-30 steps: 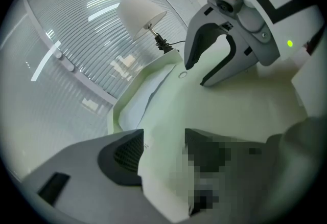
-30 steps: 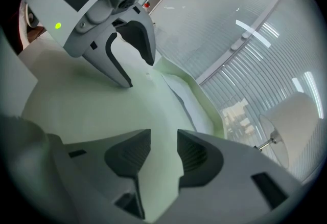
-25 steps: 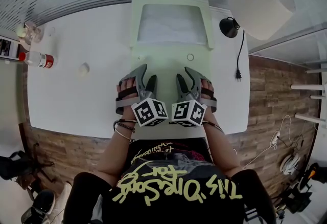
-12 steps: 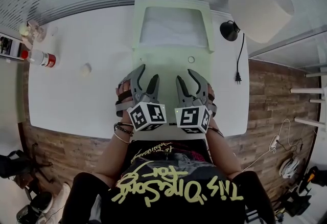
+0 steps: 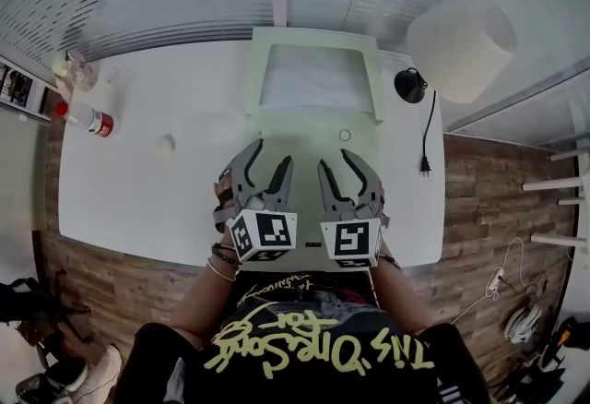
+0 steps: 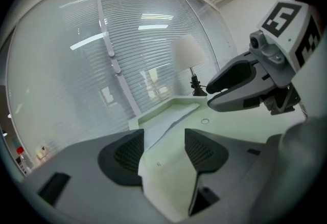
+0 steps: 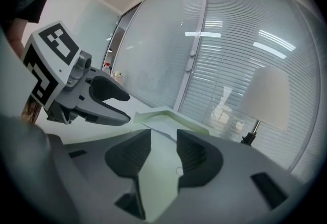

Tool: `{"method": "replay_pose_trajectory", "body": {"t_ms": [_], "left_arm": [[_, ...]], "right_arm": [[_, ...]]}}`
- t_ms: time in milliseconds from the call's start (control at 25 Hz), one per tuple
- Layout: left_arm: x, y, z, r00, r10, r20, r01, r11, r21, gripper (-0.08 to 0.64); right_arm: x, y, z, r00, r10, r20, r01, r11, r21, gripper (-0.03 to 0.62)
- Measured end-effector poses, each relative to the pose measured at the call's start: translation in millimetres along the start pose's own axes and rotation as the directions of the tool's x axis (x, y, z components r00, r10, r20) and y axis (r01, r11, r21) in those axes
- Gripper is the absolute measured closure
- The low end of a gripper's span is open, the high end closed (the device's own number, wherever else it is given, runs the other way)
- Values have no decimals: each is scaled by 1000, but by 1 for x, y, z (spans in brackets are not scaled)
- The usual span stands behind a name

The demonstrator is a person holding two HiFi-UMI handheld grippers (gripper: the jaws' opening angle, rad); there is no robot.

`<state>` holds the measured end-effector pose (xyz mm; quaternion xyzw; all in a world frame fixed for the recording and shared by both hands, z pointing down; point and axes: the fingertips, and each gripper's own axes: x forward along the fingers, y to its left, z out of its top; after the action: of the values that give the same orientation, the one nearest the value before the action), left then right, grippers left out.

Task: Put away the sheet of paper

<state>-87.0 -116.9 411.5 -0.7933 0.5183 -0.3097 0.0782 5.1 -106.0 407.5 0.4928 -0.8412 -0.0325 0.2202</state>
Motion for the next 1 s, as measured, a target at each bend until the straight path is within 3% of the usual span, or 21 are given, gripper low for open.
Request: {"method": "replay_pose_trajectory", "body": {"t_ms": [240,1000], "left_arm": [[-9,6,12,999,7,49,-4,999,-53,322],[-27,22,42,986,68,152,-48,990,-134,407]], "right_arm": [[-5,-7,21,997,-6,77,3,999,41,443],[-23,-12,39,992,-24,127,12,996,93,517]]}}
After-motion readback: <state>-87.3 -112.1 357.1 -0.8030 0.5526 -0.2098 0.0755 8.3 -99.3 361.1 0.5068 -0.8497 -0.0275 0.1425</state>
